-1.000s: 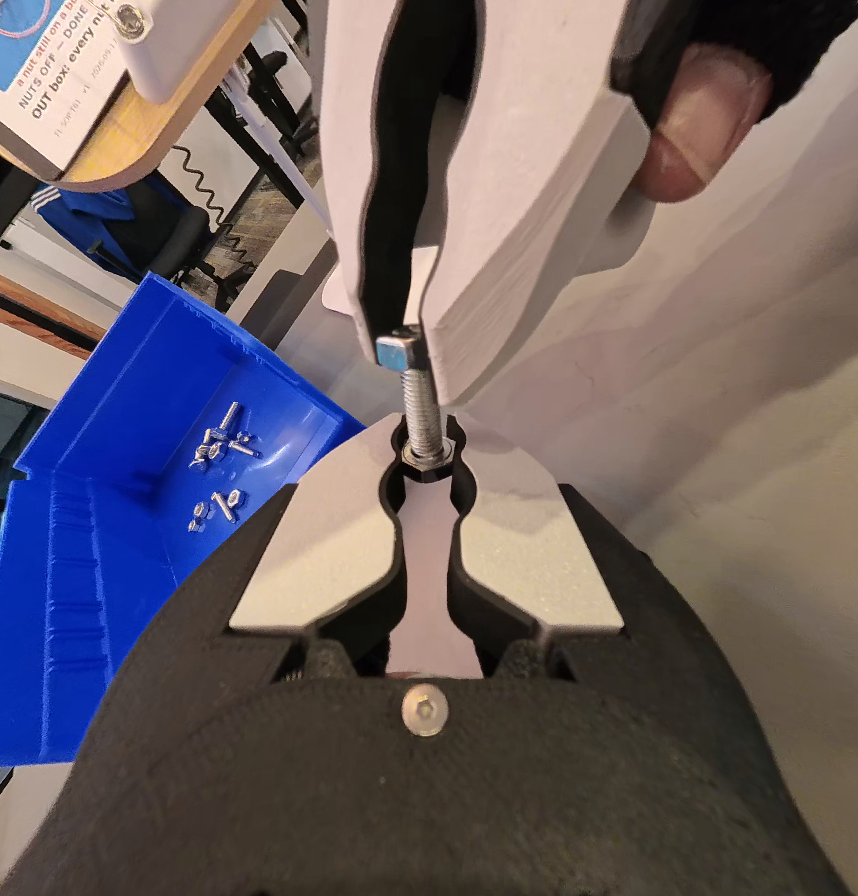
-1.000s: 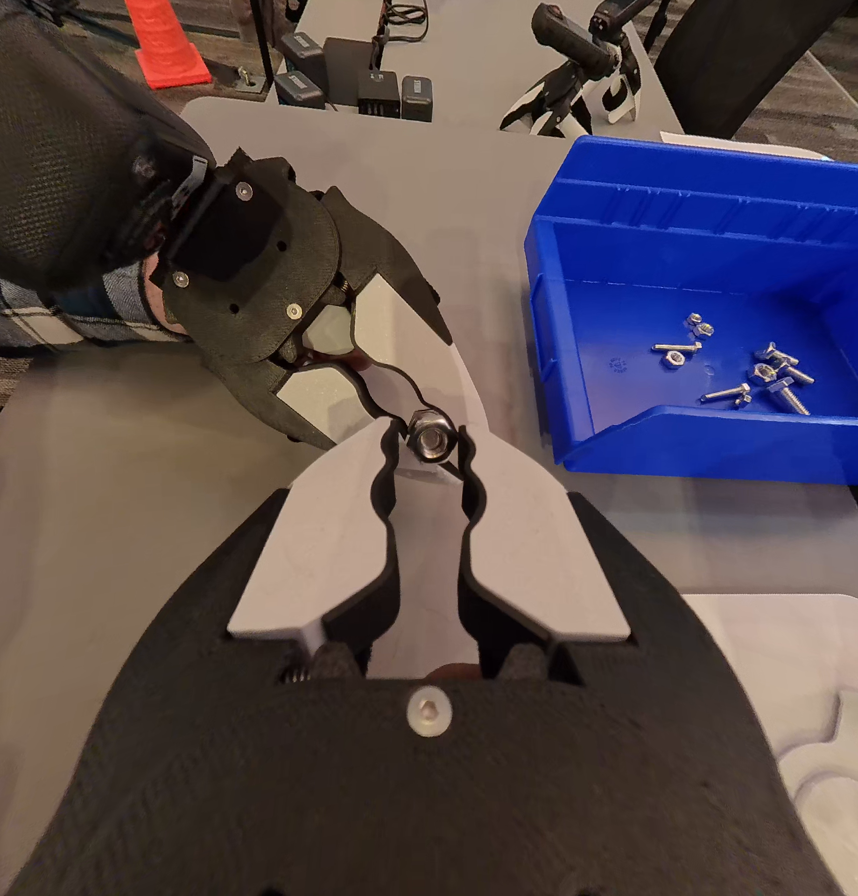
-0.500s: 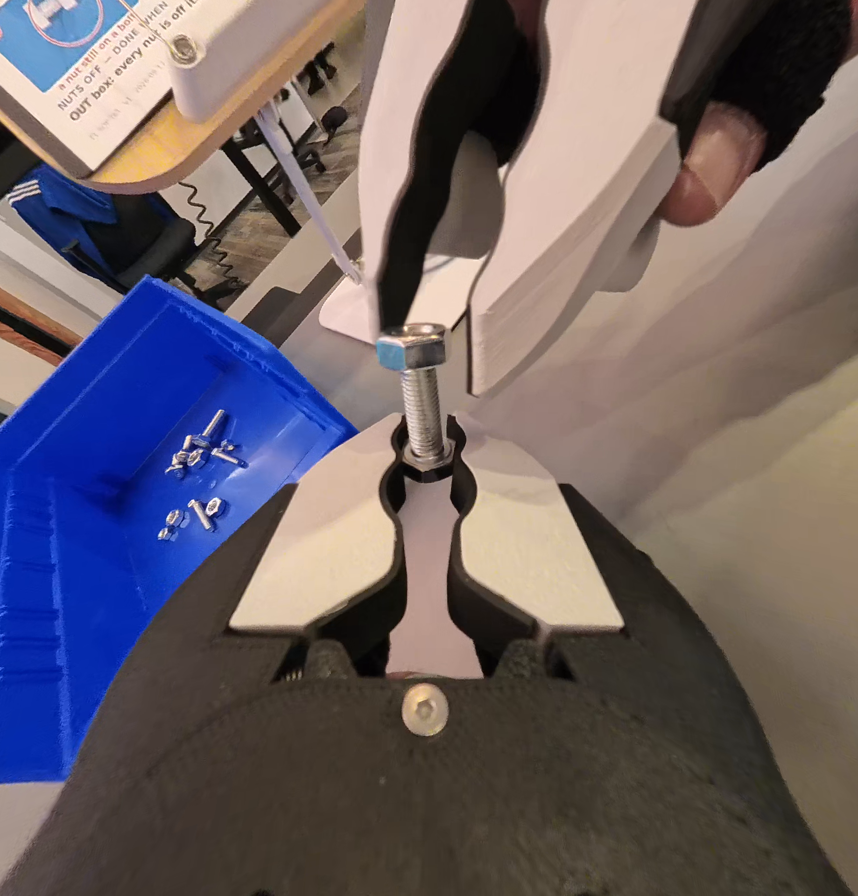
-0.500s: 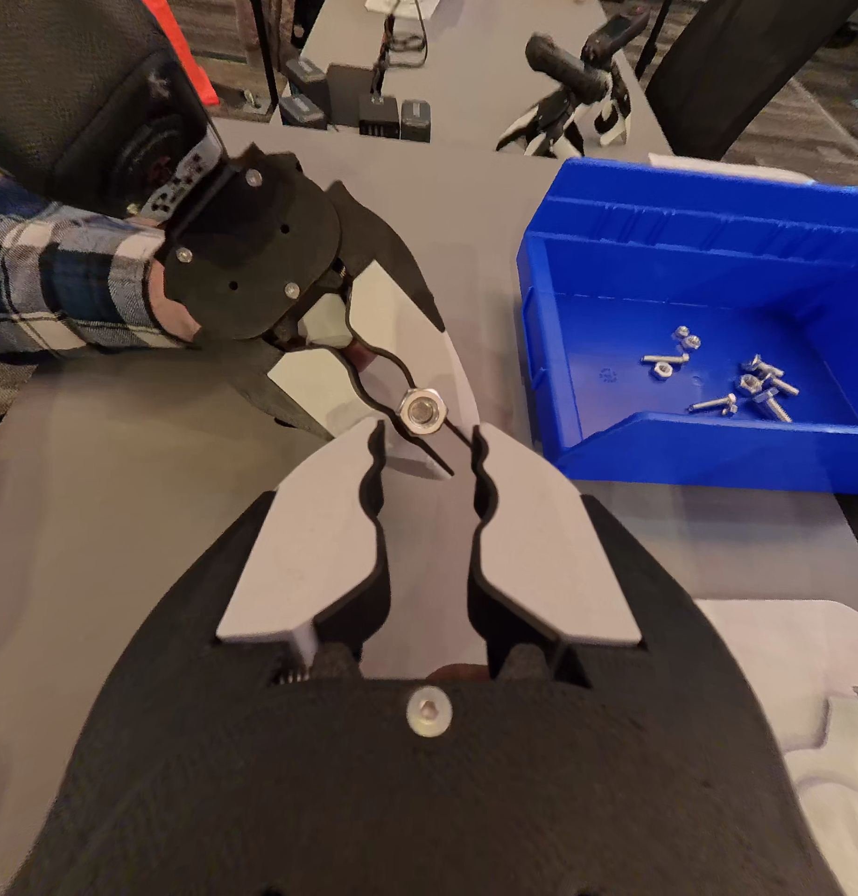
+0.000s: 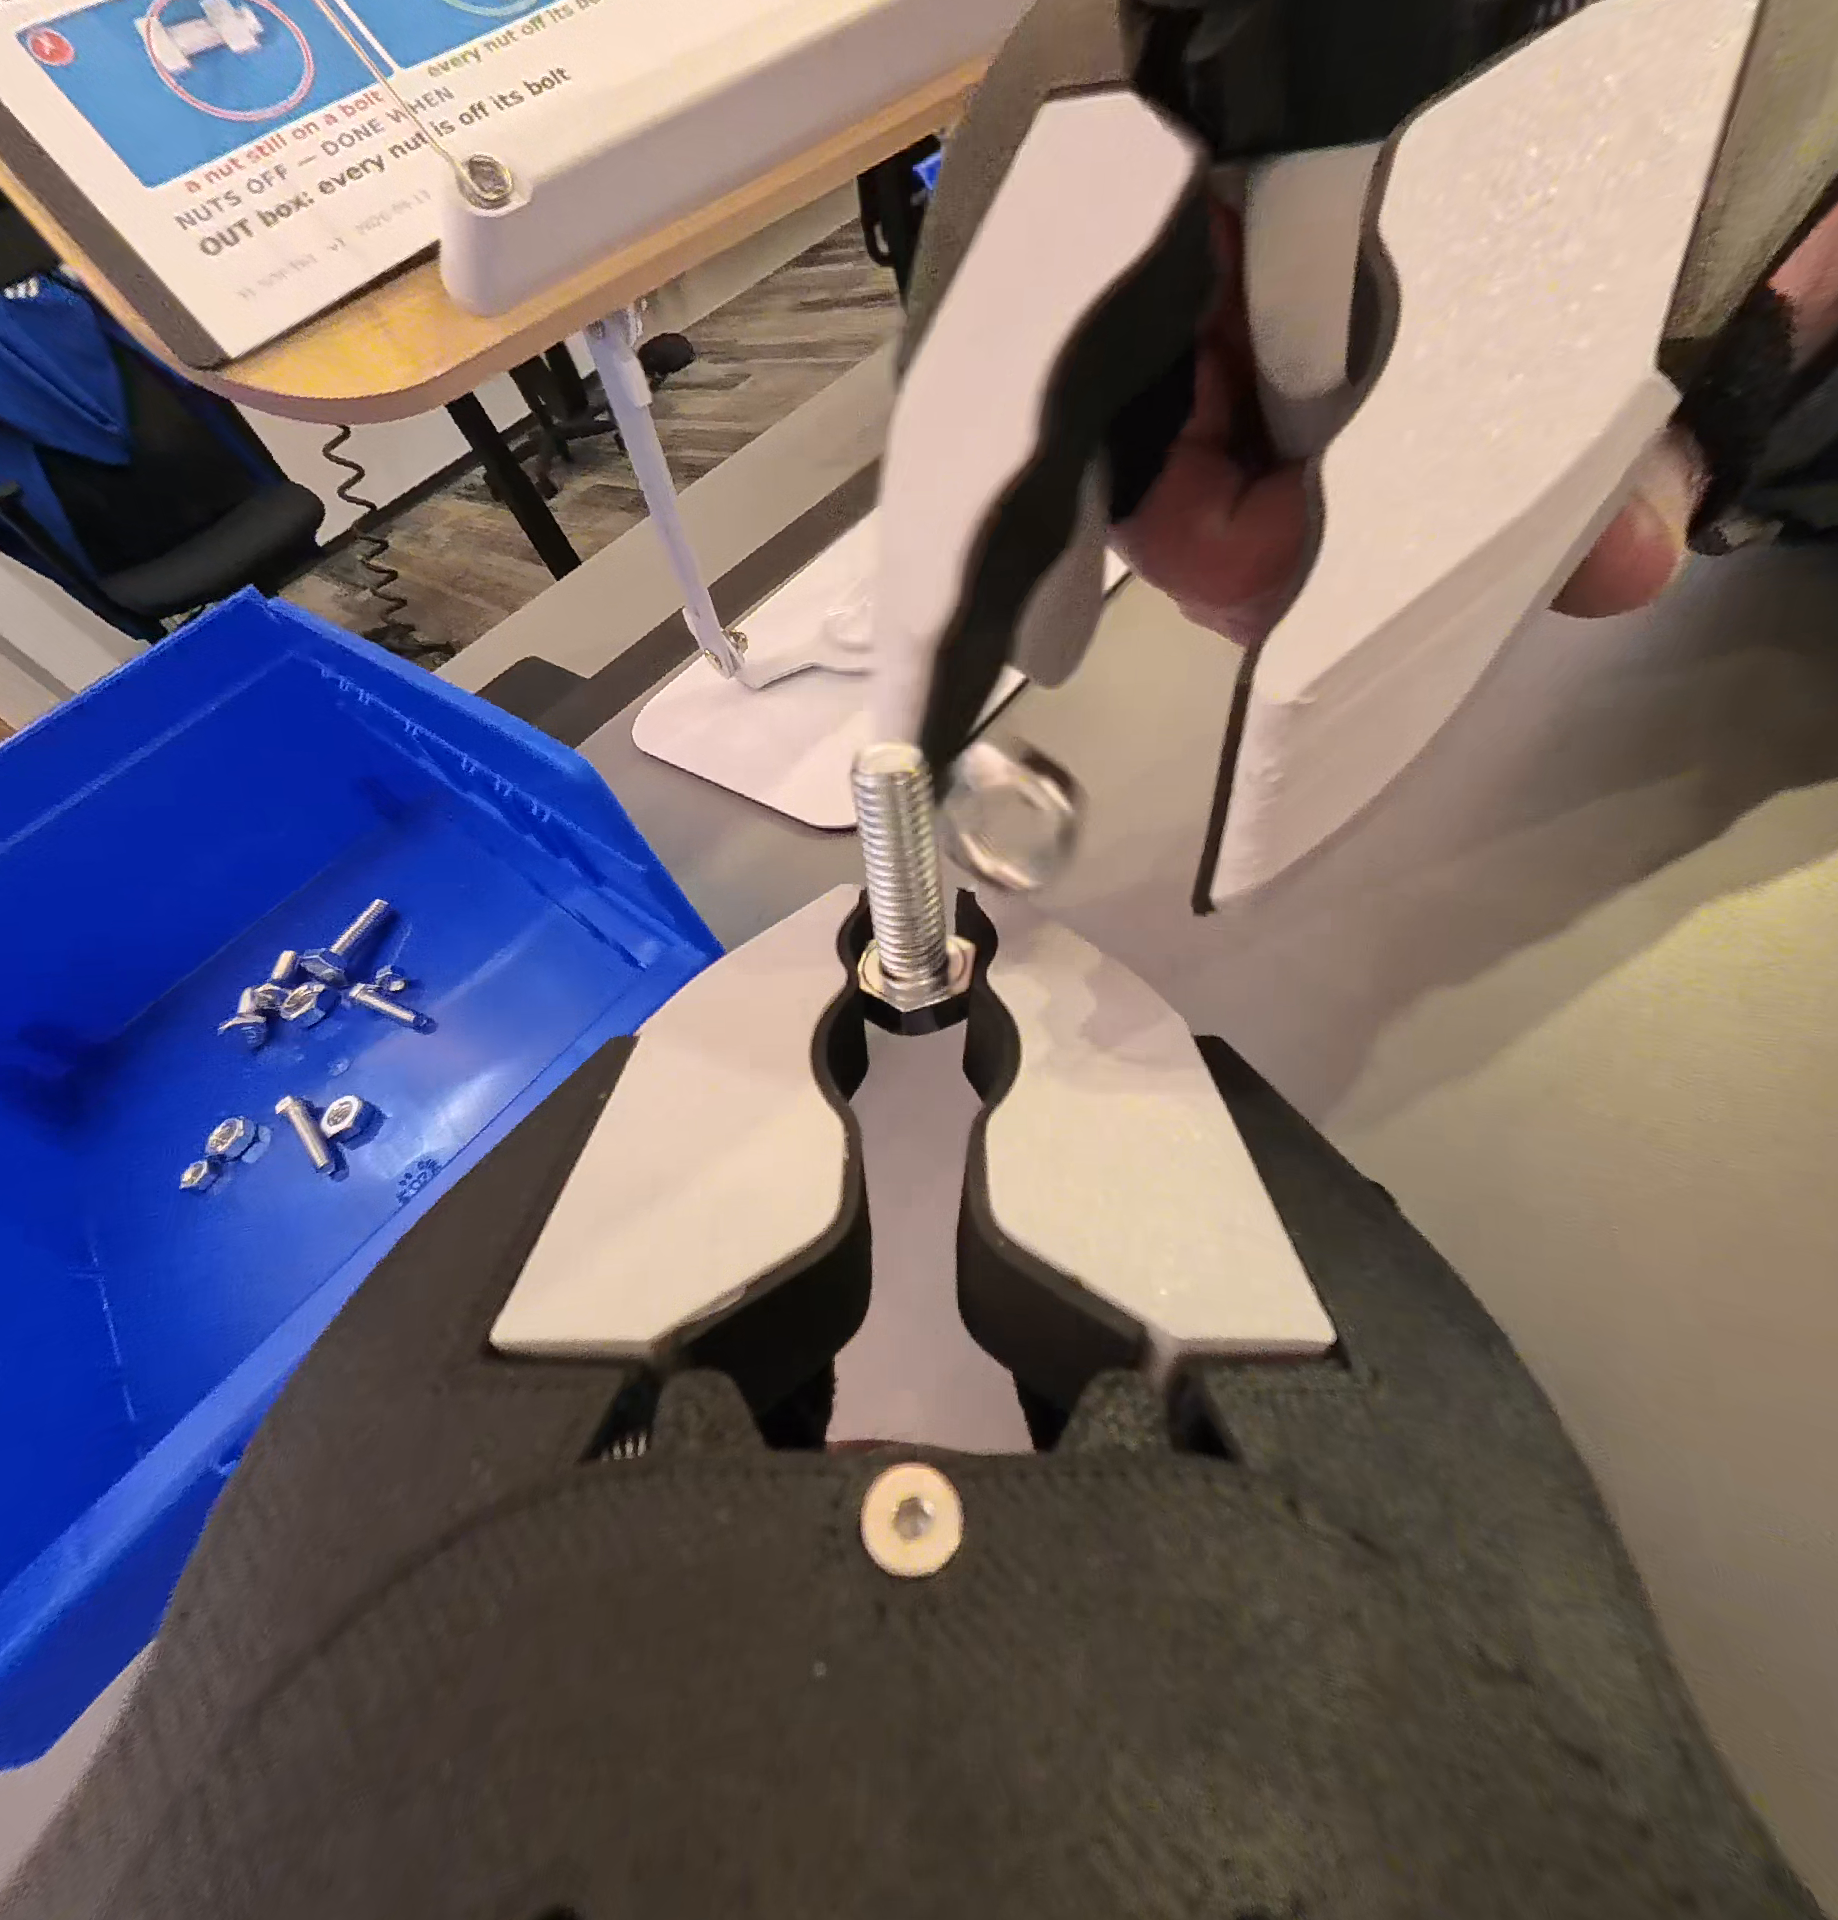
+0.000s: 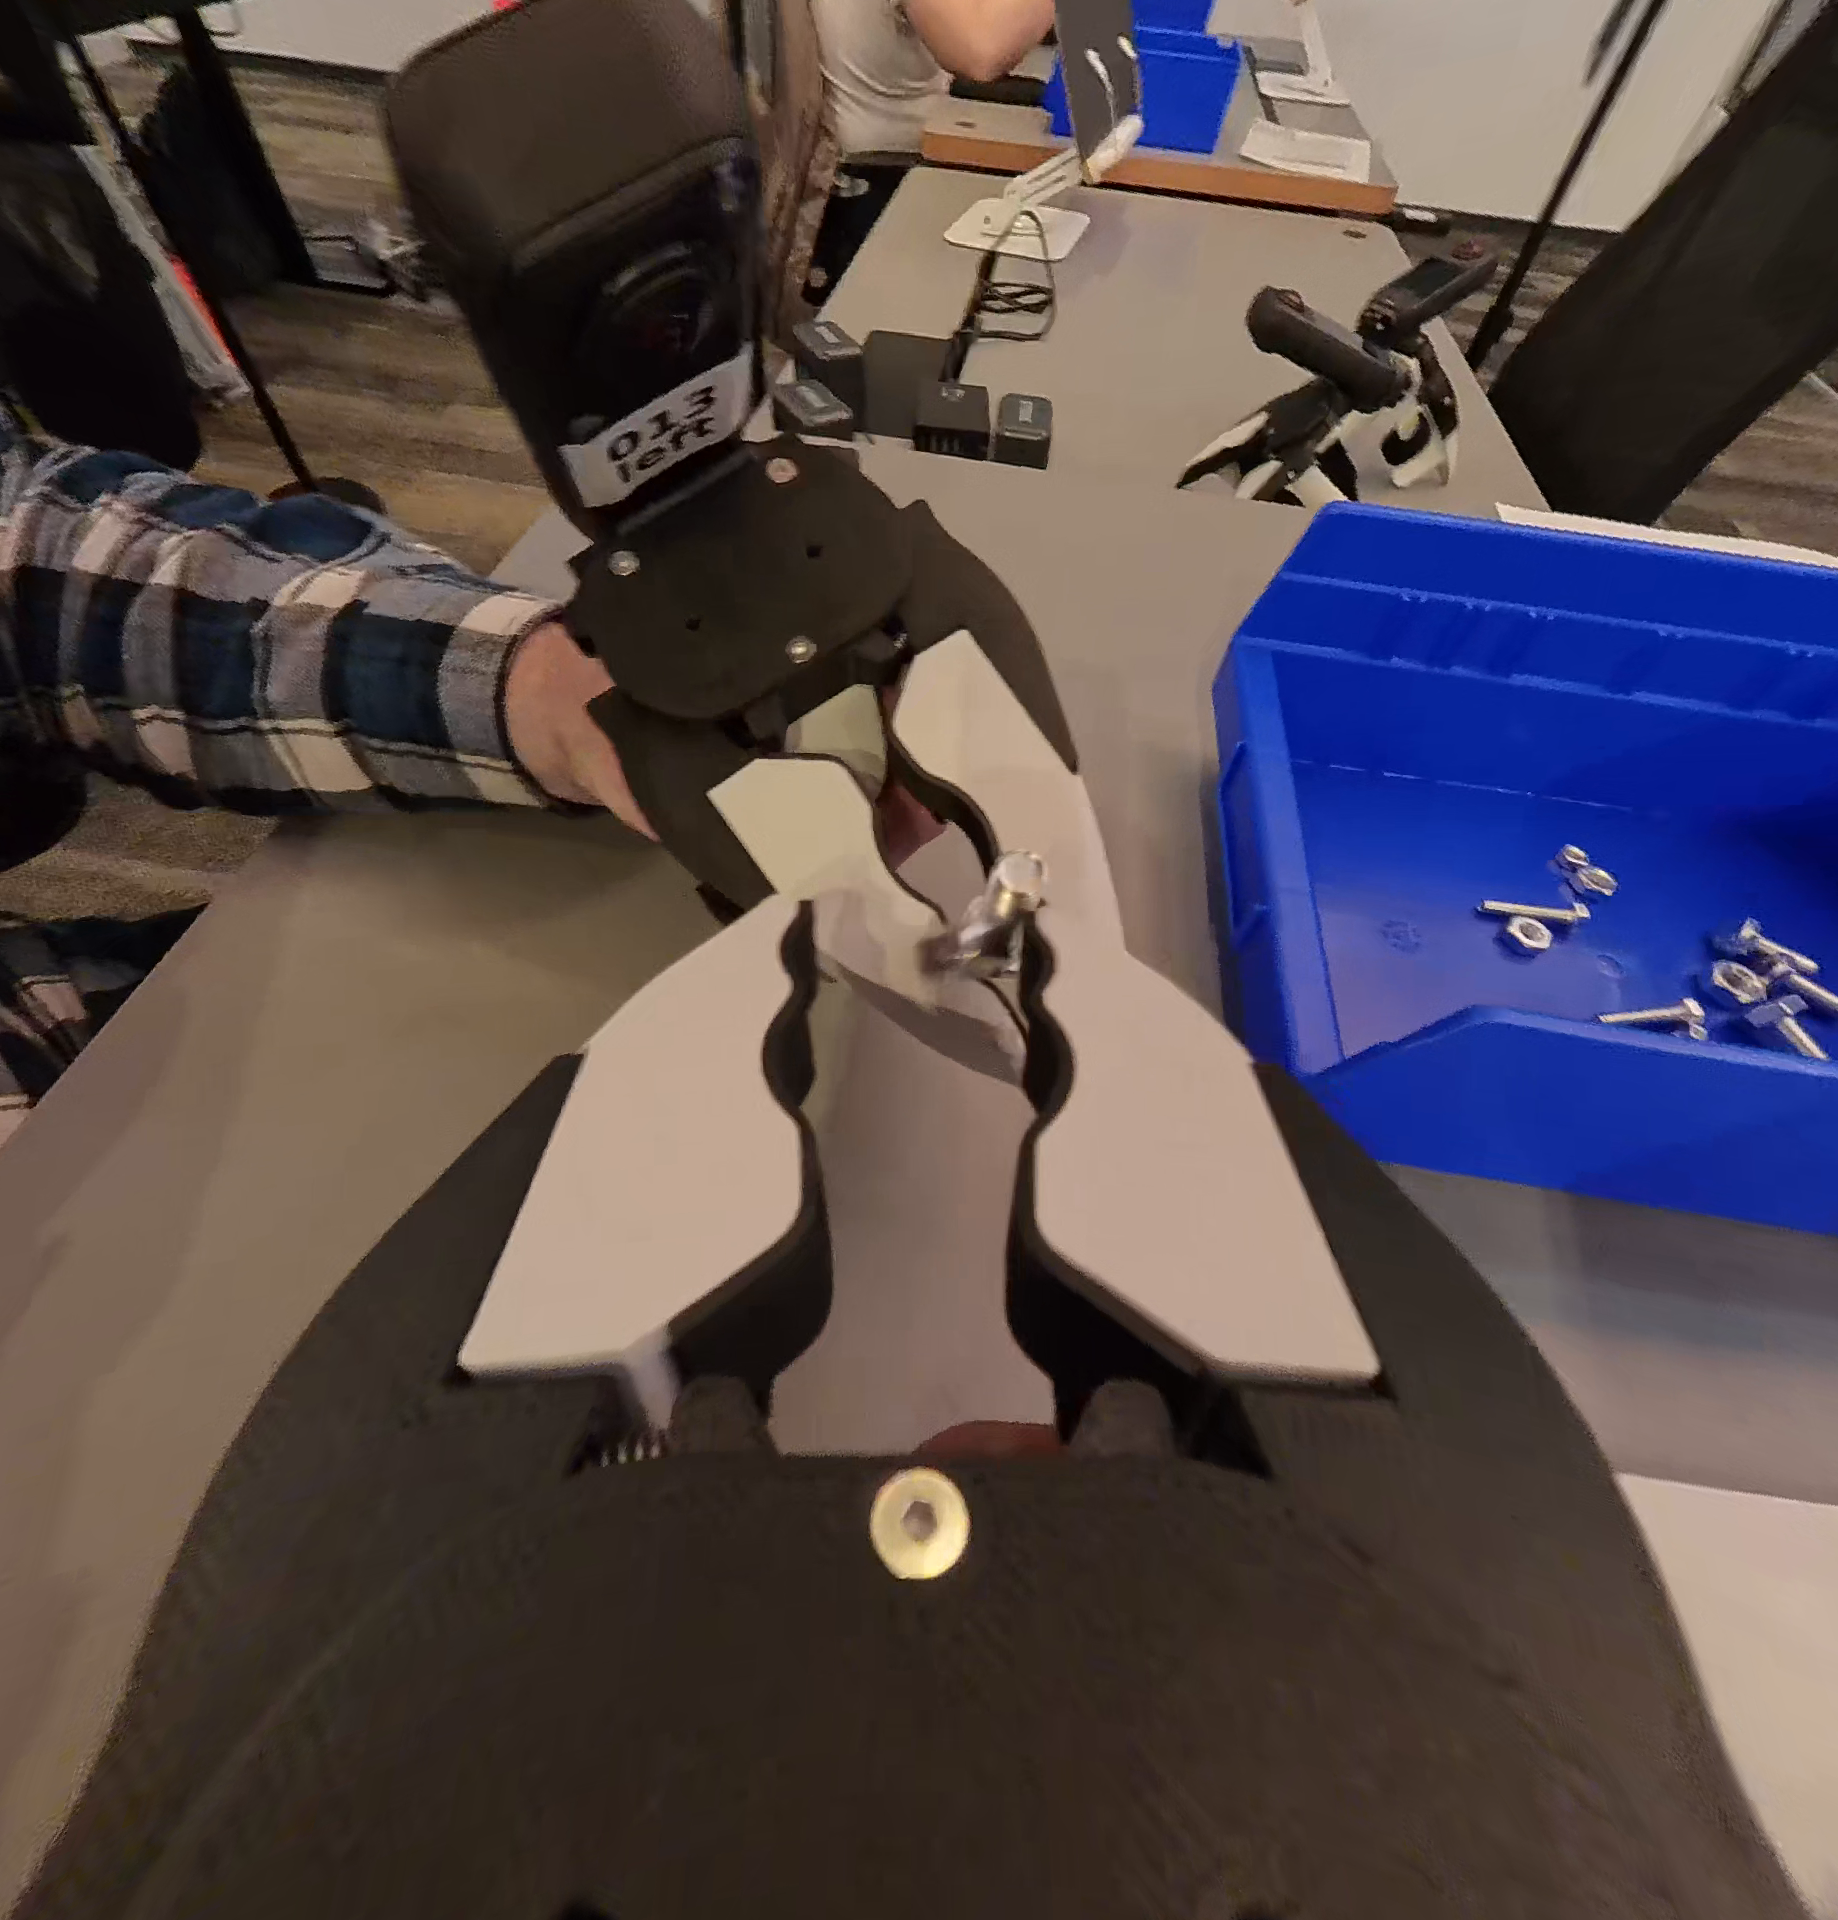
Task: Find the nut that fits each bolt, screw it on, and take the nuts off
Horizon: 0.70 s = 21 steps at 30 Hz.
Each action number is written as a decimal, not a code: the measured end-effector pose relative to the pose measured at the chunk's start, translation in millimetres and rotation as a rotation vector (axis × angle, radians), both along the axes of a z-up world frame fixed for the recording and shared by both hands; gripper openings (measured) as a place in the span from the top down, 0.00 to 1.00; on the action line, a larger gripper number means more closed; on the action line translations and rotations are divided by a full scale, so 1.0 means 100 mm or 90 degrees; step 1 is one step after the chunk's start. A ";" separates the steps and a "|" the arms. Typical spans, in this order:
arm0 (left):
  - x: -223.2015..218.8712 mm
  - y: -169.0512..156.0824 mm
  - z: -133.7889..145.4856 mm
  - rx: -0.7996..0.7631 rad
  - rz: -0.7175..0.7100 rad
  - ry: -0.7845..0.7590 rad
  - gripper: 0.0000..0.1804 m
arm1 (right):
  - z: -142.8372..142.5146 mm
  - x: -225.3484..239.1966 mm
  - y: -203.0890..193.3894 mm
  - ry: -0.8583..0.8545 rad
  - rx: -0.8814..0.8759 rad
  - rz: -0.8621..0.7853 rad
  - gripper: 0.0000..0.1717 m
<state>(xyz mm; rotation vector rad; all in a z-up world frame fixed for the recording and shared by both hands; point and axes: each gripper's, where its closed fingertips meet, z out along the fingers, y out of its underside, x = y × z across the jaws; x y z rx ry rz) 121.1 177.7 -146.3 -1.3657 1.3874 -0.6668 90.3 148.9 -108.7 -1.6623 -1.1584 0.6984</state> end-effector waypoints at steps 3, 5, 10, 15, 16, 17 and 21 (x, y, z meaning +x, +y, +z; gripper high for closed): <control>0.00 0.00 0.00 -0.003 -0.002 -0.001 0.92 | 0.01 0.01 -0.01 -0.002 0.008 0.001 0.80; 0.00 -0.01 -0.01 -0.011 -0.003 -0.001 0.92 | 0.01 0.01 0.01 0.002 0.006 -0.008 0.81; -0.02 0.03 -0.07 -0.020 0.001 0.010 0.92 | 0.02 0.12 0.07 0.050 -0.021 -0.023 0.82; -0.05 0.08 -0.13 -0.031 0.013 0.021 0.92 | 0.04 0.59 0.17 0.132 0.050 -0.143 0.92; -0.04 0.07 -0.14 -0.032 0.014 0.025 0.92 | 0.00 0.66 0.17 0.151 0.045 -0.154 0.95; -0.03 0.07 -0.16 -0.032 0.016 0.030 0.92 | -0.03 0.72 0.17 0.172 0.045 -0.158 0.96; 0.01 0.08 -0.19 -0.032 0.017 0.041 0.92 | 0.00 0.87 0.26 0.258 -0.006 -0.178 0.97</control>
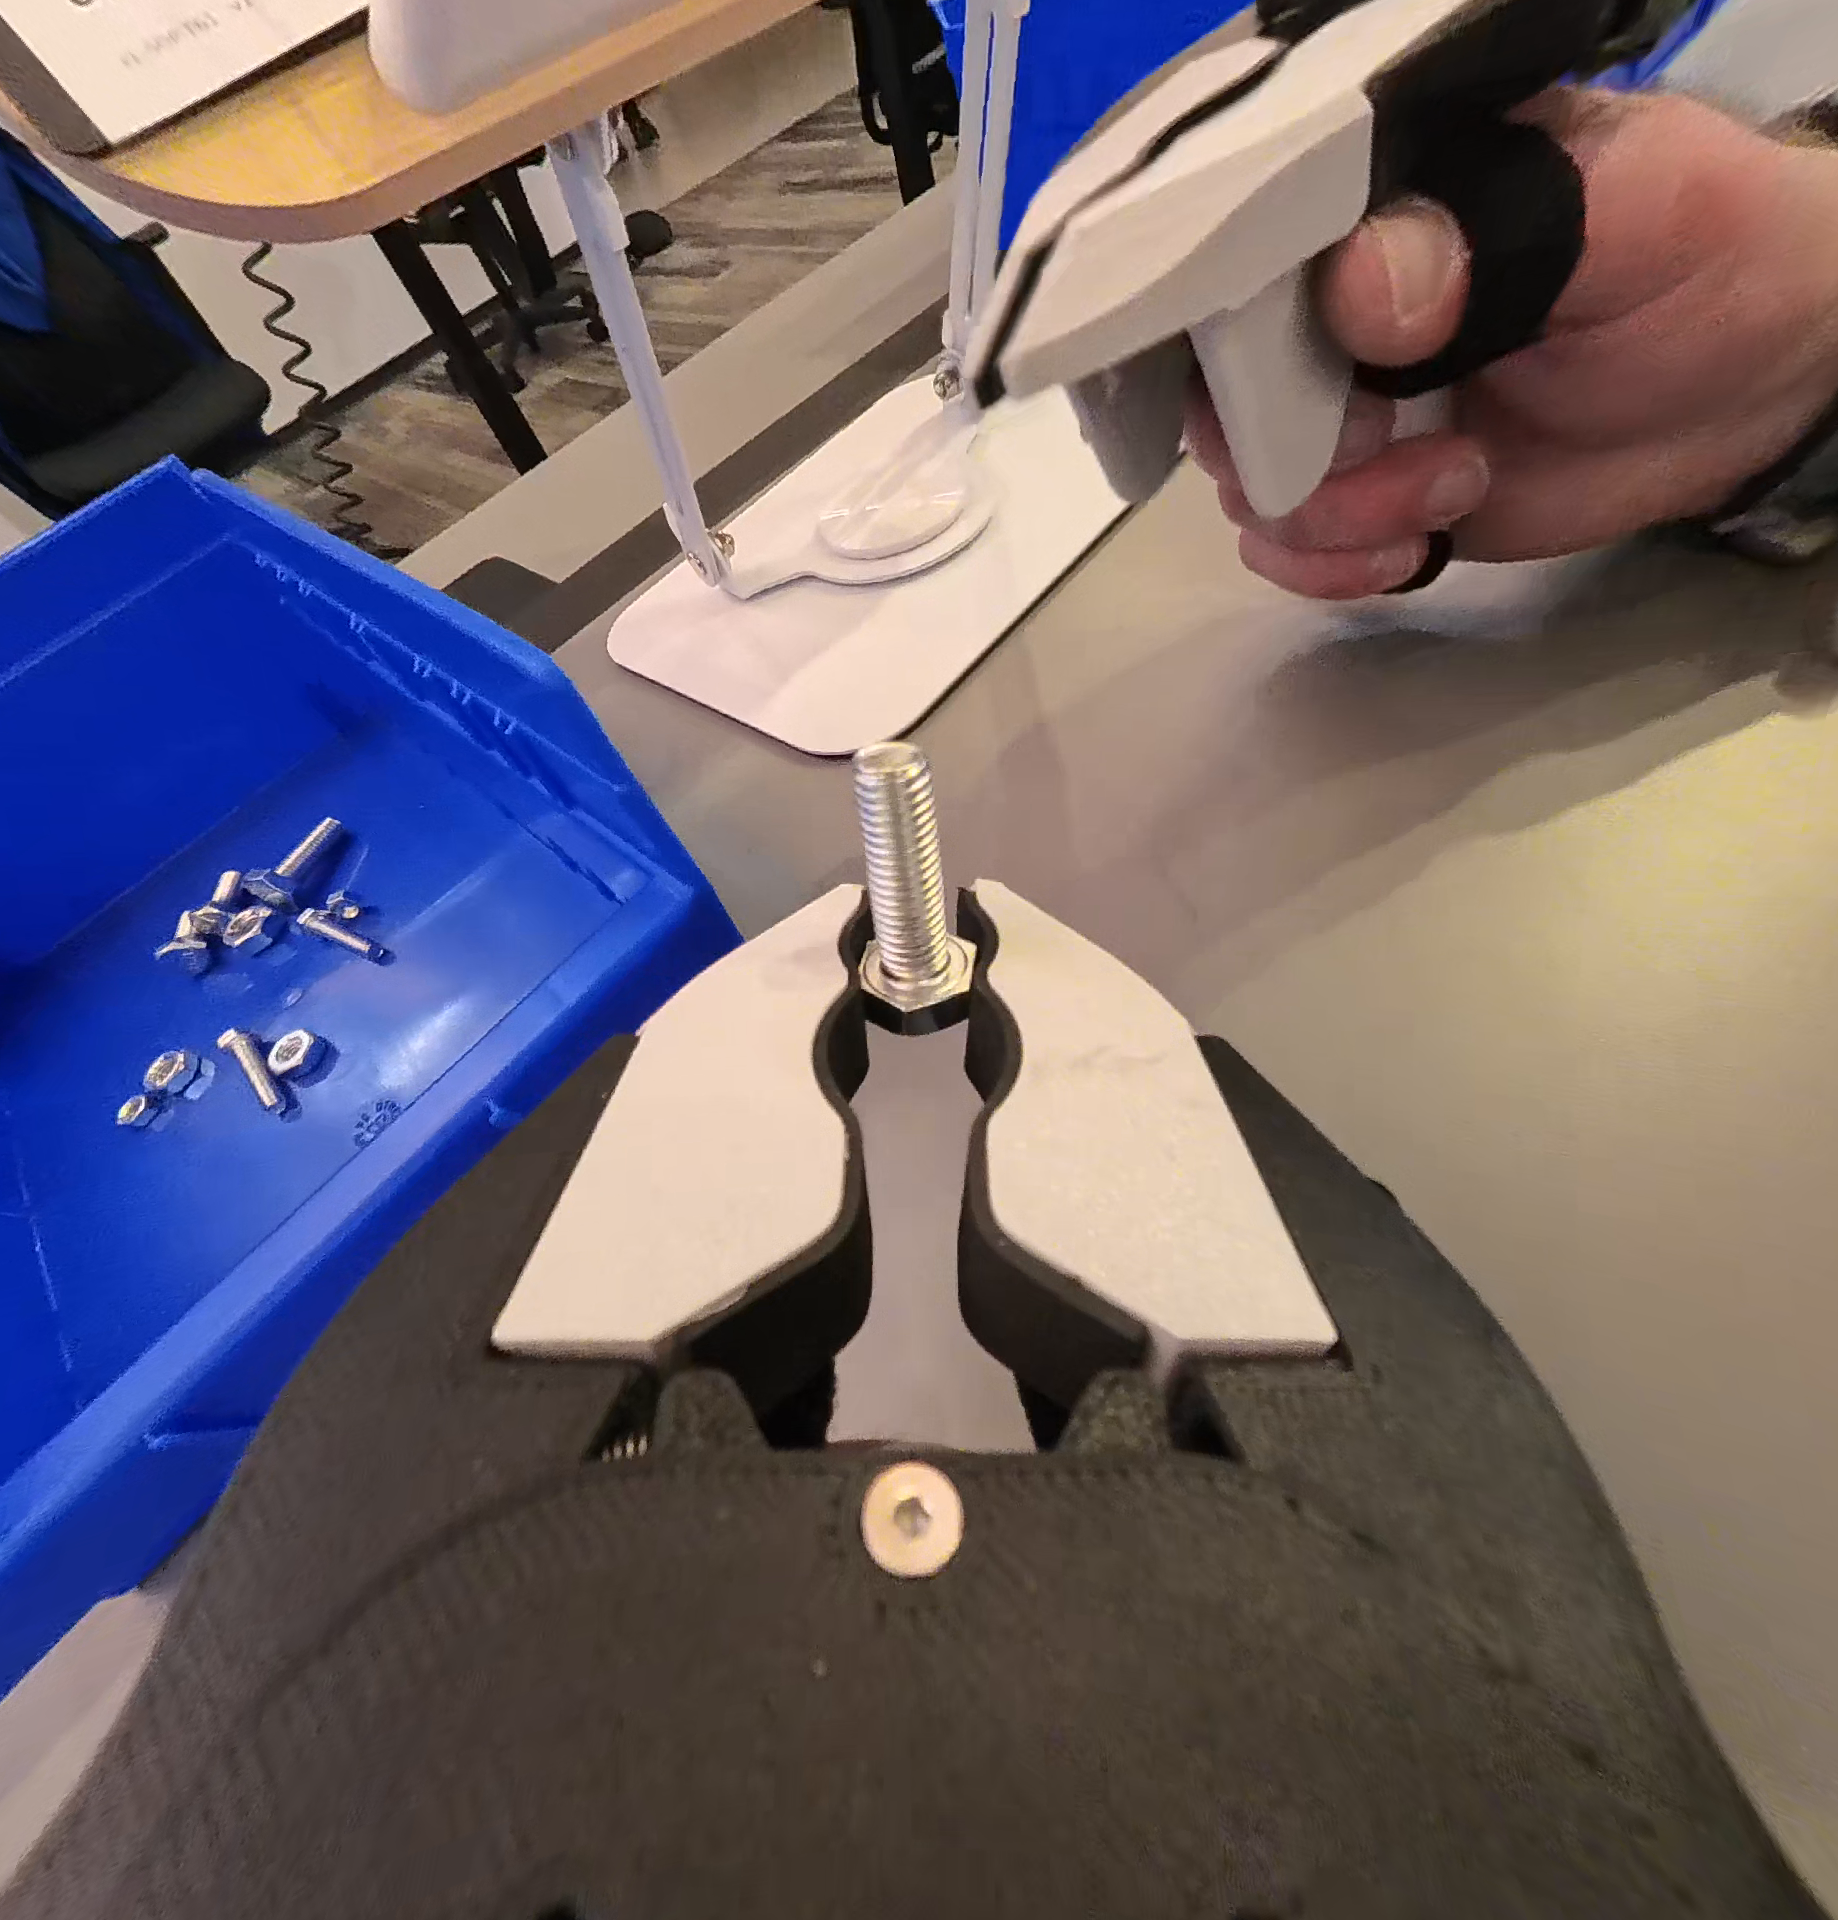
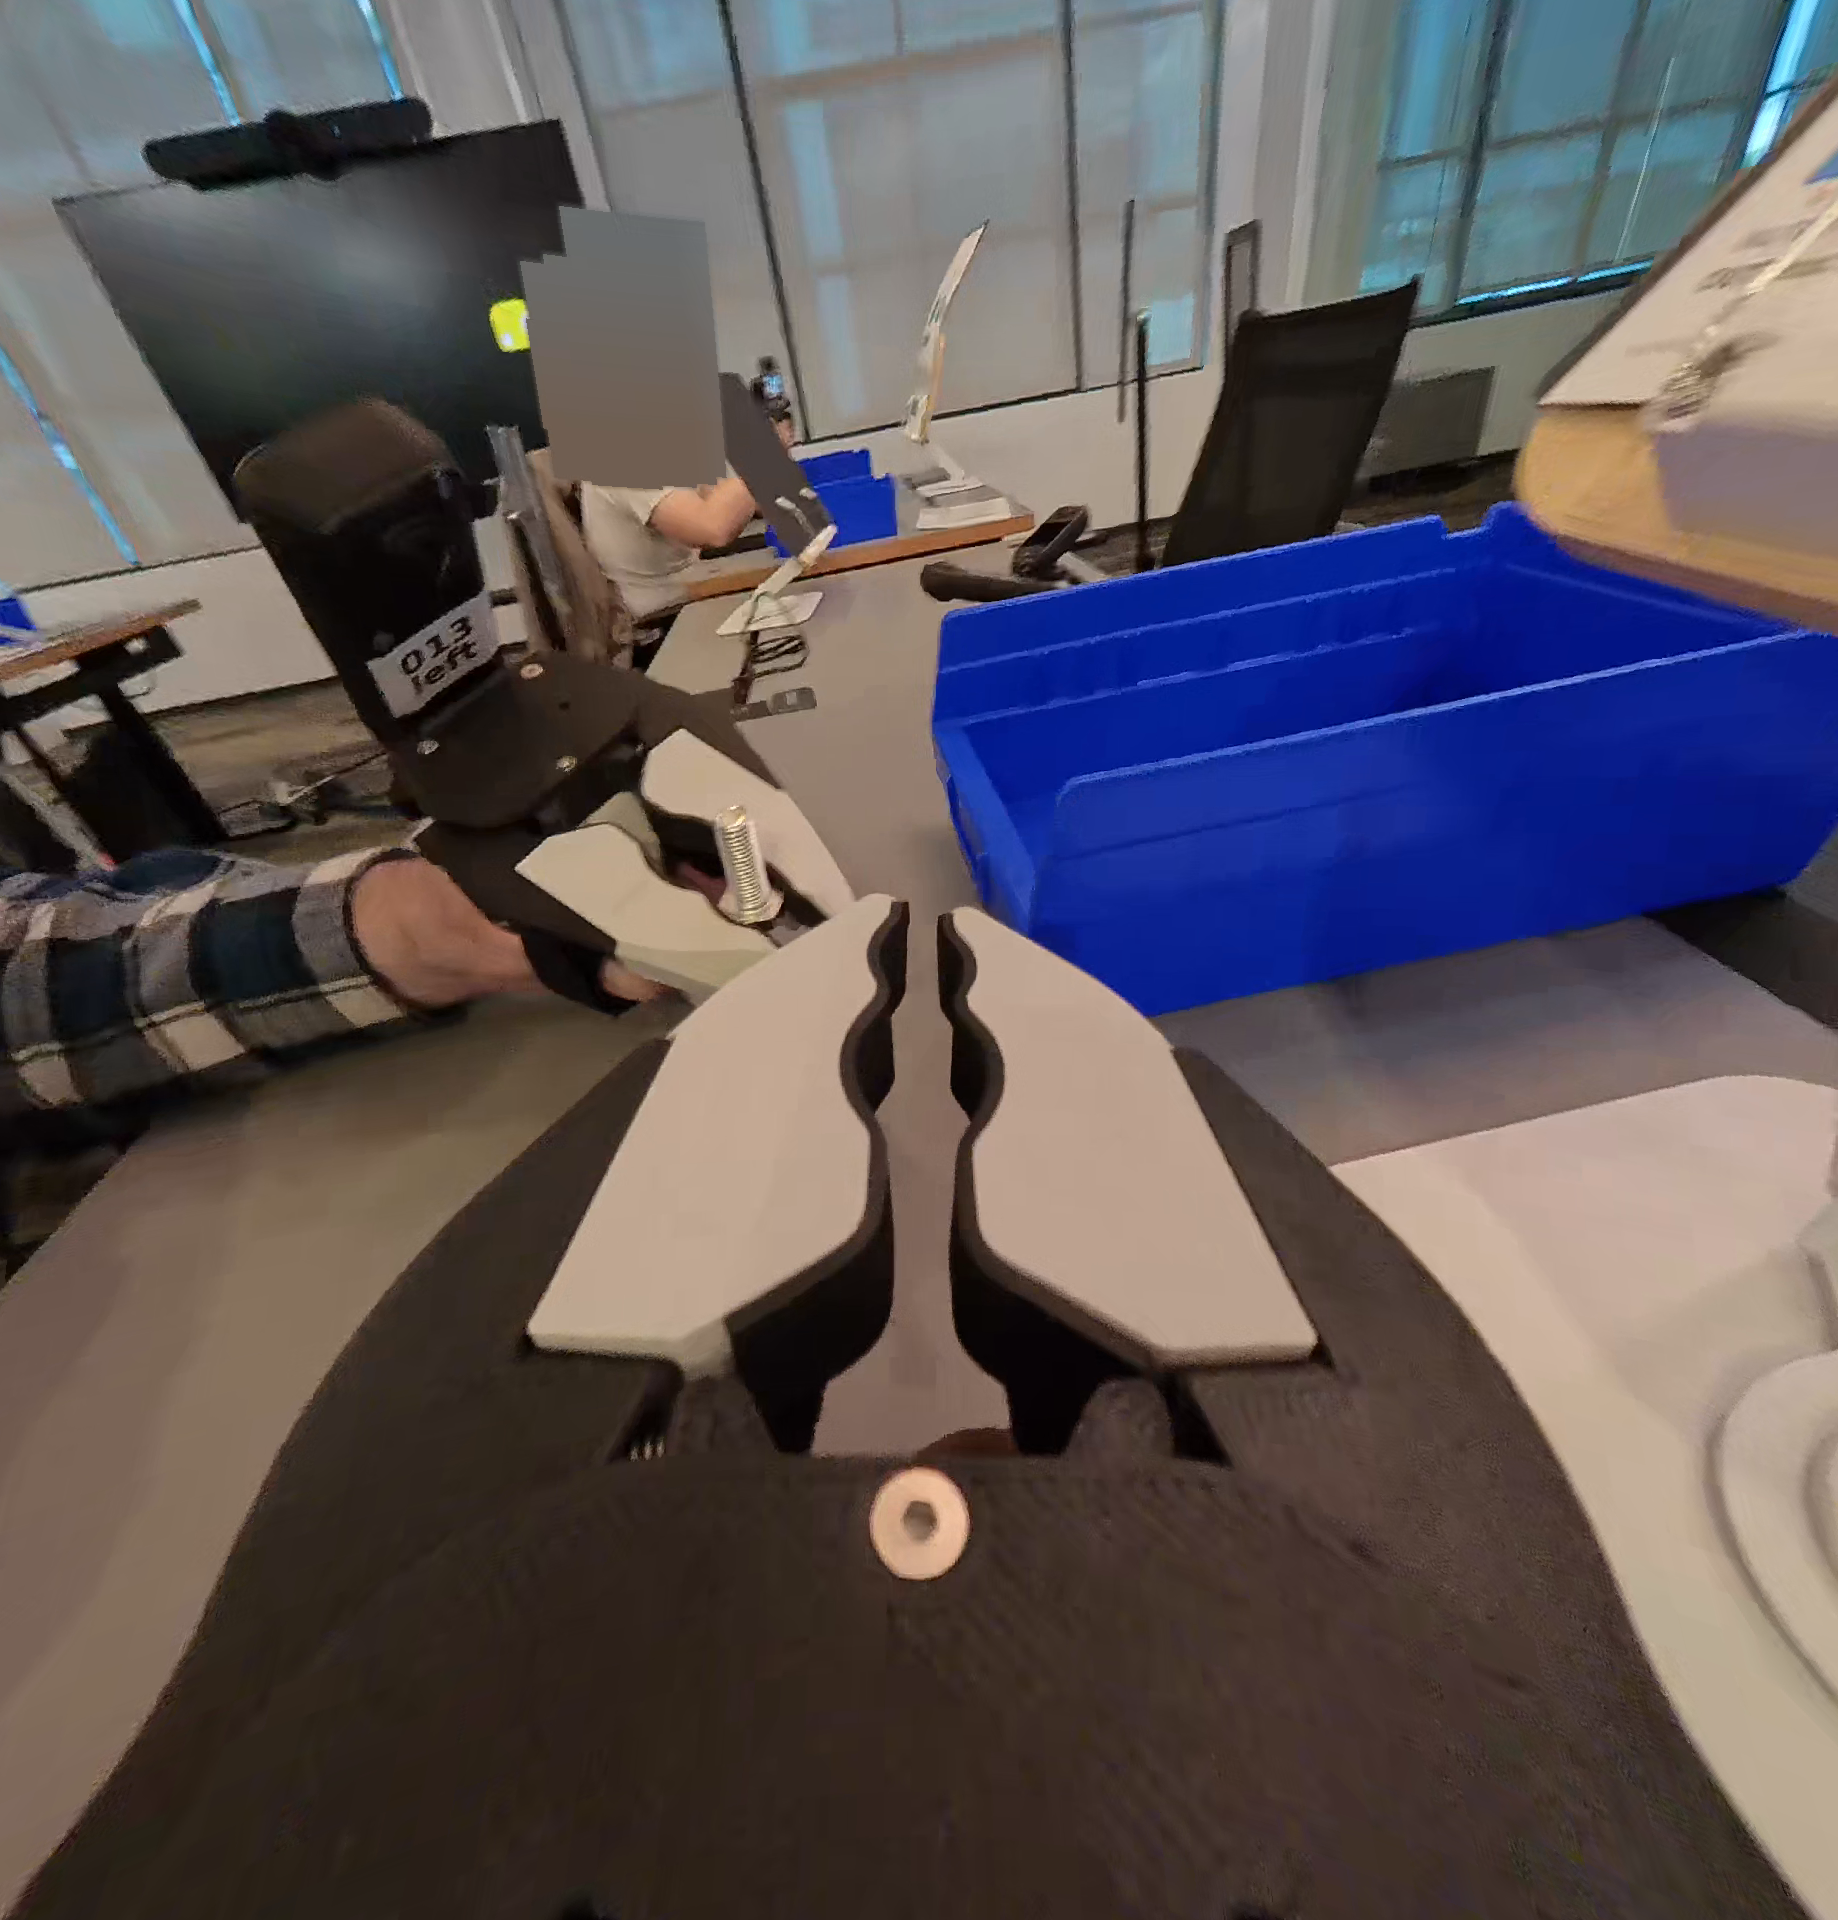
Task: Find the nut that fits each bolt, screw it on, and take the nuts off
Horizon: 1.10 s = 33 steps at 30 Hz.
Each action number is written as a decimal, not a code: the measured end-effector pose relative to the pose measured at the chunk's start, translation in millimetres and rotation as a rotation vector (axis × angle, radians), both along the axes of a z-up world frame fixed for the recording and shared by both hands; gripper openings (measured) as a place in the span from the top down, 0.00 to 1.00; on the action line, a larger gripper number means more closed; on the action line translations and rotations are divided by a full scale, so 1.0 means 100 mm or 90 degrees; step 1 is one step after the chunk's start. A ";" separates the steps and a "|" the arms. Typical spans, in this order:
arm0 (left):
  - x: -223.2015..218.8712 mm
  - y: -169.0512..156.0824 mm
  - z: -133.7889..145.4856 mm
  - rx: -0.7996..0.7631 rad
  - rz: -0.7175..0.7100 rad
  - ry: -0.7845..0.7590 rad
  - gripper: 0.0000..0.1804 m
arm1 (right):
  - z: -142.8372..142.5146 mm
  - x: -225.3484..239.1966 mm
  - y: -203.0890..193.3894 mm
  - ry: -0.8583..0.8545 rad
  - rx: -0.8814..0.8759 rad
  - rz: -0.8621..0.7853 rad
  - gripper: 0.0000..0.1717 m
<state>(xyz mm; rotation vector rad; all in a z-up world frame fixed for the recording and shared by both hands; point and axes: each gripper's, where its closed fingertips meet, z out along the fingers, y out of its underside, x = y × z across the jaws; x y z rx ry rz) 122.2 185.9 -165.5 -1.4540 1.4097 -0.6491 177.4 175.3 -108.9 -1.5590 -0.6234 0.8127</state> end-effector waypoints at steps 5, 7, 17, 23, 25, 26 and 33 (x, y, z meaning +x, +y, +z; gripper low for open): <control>0.01 -0.03 -0.02 -0.010 -0.010 0.000 0.92 | 0.06 0.10 -0.06 -0.012 -0.016 0.049 0.95; 0.02 -0.06 -0.02 -0.010 -0.019 0.004 0.92 | 0.01 0.00 -0.33 -0.054 -0.031 0.150 0.89; 0.12 -0.18 -0.06 -0.007 -0.046 0.019 0.92 | -0.83 0.22 -1.90 -0.411 -0.071 0.434 0.83; 0.20 -0.25 -0.09 -0.001 -0.055 0.029 0.92 | -1.02 0.46 -2.07 -0.517 -0.098 0.425 0.82; 0.21 -0.26 -0.09 -0.003 -0.056 0.028 0.92 | -1.08 0.50 -2.06 -0.532 -0.105 0.407 0.84; 0.21 -0.26 -0.09 -0.004 -0.056 0.028 0.92 | -1.12 0.53 -2.04 -0.539 -0.112 0.399 0.84; 0.21 -0.25 -0.09 -0.008 -0.059 0.027 0.92 | -1.08 0.56 -1.94 -0.532 -0.099 0.365 0.85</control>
